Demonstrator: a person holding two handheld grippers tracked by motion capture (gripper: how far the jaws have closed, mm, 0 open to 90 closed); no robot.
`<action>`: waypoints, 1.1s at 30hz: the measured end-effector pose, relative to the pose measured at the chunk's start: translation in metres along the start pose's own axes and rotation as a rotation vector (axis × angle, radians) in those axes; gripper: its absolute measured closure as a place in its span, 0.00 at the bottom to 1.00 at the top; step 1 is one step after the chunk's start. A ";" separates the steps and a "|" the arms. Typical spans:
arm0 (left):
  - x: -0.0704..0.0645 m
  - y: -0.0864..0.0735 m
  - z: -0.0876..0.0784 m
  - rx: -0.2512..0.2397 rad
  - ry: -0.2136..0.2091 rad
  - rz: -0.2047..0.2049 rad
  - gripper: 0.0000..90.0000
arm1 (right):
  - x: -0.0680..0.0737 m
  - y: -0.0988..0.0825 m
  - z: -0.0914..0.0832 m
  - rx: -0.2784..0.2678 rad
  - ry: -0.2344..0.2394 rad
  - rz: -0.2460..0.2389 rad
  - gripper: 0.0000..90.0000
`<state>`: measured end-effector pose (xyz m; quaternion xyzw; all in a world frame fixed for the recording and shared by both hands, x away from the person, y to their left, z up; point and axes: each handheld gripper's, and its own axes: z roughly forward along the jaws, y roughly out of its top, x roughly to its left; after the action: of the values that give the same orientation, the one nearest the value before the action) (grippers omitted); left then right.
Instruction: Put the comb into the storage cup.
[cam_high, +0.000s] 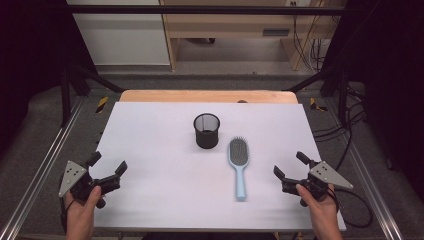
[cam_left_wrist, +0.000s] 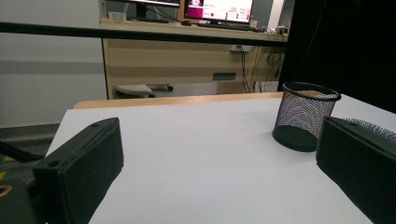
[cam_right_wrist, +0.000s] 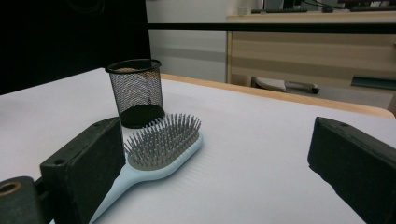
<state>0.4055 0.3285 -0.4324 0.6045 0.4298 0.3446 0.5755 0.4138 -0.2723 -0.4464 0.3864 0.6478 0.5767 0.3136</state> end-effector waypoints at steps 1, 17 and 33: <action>0.000 0.000 0.000 0.001 0.001 -0.001 0.01 | 0.000 0.000 0.000 0.005 -0.003 0.003 0.05; 0.002 -0.002 0.002 0.016 0.001 -0.009 0.01 | 0.014 0.001 0.010 0.101 -0.029 0.048 0.06; 0.000 -0.005 0.004 0.034 -0.006 -0.009 0.01 | 0.058 0.010 0.036 0.201 0.071 0.020 0.11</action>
<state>0.4085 0.3270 -0.4379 0.6132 0.4366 0.3329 0.5679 0.4168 -0.2039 -0.4388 0.4016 0.7094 0.5250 0.2444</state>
